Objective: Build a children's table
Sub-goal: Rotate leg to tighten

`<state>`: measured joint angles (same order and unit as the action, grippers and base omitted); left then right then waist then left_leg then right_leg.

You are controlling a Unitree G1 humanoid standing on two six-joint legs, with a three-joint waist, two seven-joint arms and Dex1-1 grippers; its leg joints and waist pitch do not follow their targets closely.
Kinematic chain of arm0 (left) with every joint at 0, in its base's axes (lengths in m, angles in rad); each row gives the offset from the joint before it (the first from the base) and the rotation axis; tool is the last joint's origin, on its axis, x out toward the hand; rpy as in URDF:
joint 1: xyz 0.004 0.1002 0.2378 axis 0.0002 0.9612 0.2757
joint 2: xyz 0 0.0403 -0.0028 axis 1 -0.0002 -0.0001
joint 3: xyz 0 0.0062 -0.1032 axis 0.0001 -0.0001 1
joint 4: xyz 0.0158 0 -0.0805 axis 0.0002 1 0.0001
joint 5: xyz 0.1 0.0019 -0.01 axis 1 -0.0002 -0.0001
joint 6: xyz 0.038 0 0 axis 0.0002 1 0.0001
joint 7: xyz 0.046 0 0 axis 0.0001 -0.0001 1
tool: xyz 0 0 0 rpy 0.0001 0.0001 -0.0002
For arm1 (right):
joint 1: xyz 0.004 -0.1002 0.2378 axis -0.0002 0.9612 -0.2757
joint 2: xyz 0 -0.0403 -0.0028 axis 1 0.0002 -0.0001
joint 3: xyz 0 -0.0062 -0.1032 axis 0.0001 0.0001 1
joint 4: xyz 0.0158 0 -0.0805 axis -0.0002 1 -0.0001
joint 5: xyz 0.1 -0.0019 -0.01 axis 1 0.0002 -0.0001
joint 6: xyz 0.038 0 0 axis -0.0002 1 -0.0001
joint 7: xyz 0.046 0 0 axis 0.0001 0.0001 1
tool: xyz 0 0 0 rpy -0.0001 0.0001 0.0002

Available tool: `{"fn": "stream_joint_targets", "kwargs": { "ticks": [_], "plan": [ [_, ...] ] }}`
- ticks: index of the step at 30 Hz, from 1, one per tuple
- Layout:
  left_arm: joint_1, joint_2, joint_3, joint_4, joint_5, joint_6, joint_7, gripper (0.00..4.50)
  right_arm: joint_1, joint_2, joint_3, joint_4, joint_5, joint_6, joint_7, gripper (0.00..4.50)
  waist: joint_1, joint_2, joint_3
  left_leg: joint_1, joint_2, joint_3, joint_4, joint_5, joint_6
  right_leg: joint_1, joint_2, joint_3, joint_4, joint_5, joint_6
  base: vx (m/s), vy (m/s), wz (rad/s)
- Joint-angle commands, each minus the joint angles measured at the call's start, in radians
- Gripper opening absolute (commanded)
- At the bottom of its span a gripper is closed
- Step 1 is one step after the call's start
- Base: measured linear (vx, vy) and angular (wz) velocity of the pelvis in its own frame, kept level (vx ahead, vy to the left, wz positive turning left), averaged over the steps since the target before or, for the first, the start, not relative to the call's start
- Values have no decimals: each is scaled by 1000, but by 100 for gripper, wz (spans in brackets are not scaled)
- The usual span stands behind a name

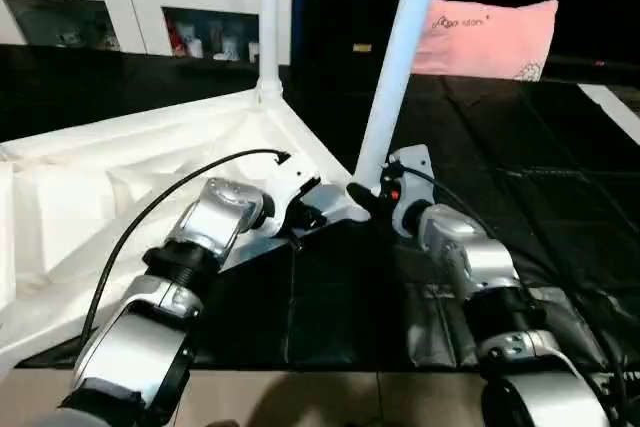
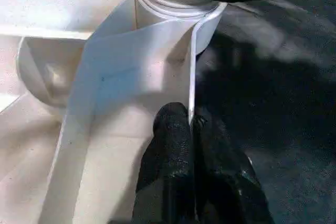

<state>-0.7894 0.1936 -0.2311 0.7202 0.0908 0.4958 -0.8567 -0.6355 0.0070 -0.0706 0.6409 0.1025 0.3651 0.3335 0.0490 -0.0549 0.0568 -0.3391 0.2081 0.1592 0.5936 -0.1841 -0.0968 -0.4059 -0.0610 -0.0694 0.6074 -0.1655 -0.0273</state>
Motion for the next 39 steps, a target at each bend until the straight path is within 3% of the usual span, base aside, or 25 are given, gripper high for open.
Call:
{"fn": "stream_joint_targets", "kwargs": {
  "ticks": [1, 6, 9, 12, 15, 19, 21, 22, 25, 28, 32, 39],
  "plan": [
    [-46, -65, -2, -39, -29, -21, -6, 0, 4, 81, 58, 56, 15, 34, 32, 319, 3, 6, -60, 0, 9, -2, -77, -291, 1, 39, -71, 38, -102, -471, -102, 0, 0, 0],
    [-27, -24, -23, -39, -23, -67, -49, 0, 35, 14, 77, 19, 3, -28, 104, 367, 11, 5, -63, -7, 11, 2, -78, -237, 18, 48, -74, 44, -95, -401, -118, 0, 0, 0],
    [-16, 2, -30, -40, -23, -82, -84, 0, 74, -45, 103, -38, -1, -53, 185, 389, 18, 6, -69, -13, 15, 6, -75, -167, 33, 54, -72, 48, -78, -265, -151, 0, 0, 0],
    [4, 45, -43, -44, -23, -115, -153, 0, 121, -148, 109, -106, 4, -106, 317, 415, 23, 6, -70, -16, 14, 7, -73, -147, 43, 60, -72, 46, -74, -213, -167, 0, 0, 0],
    [17, 77, -62, -44, -22, -162, -225, 0, 138, -211, 101, -137, 27, -135, 418, 441, 27, 6, -69, -16, 14, 9, -71, -157, 56, 60, -74, 46, -77, -228, -179, 0, 0, 0],
    [27, 128, -92, -35, -18, -230, -331, 0, 150, -319, 115, -162, 44, -190, 580, 441, 40, 6, -66, -10, 17, 12, -71, -172, 58, 55, -73, 47, -78, -243, -181, 0, 0, 0],
    [29, 152, -105, -34, -16, -265, -378, 0, 148, -368, 133, -167, 43, -216, 652, 441, 43, 6, -64, -8, 17, 11, -72, -191, 55, 53, -72, 47, -81, -281, -174, 0, 0, 0],
    [36, 188, -124, -49, -29, -316, -478, 0, 138, -426, 162, -175, 55, -236, 794, 441, 45, 5, -64, -8, 19, 10, -72, -203, 56, 54, -74, 46, -83, -302, -169, 0, 0, 0],
    [38, 201, -132, -55, -33, -338, -515, 0, 130, -439, 173, -175, 58, -234, 839, 441, 44, 4, -64, -11, 20, 11, -72, -196, 58, 53, -73, 47, -80, -292, -174, 0, 0, 0],
    [40, 242, -168, -65, -20, -380, -598, 0, 114, -469, 220, -179, 57, -262, 956, 441, 46, 1, -66, -12, 22, 10, -70, -185, 57, 55, -73, 44, -74, -287, -180, 0, 0, 0],
    [41, 271, -195, -71, -13, -432, -676, 0, 88, -461, 245, -152, 47, -292, 991, 441, 53, 8, -65, -8, 24, 12, -71, -184, 52, 49, -74, 47, -73, -280, -189, 0, 0, 0],
    [32, 271, -222, -73, -9, -475, -732, 0, 52, -449, 326, -99, 7, -371, 1089, 441, 62, 5, -66, -8, 26, 14, -71, -190, 39, 49, -73, 47, -67, -261, -199, 0, 0, 0]
  ]
}}
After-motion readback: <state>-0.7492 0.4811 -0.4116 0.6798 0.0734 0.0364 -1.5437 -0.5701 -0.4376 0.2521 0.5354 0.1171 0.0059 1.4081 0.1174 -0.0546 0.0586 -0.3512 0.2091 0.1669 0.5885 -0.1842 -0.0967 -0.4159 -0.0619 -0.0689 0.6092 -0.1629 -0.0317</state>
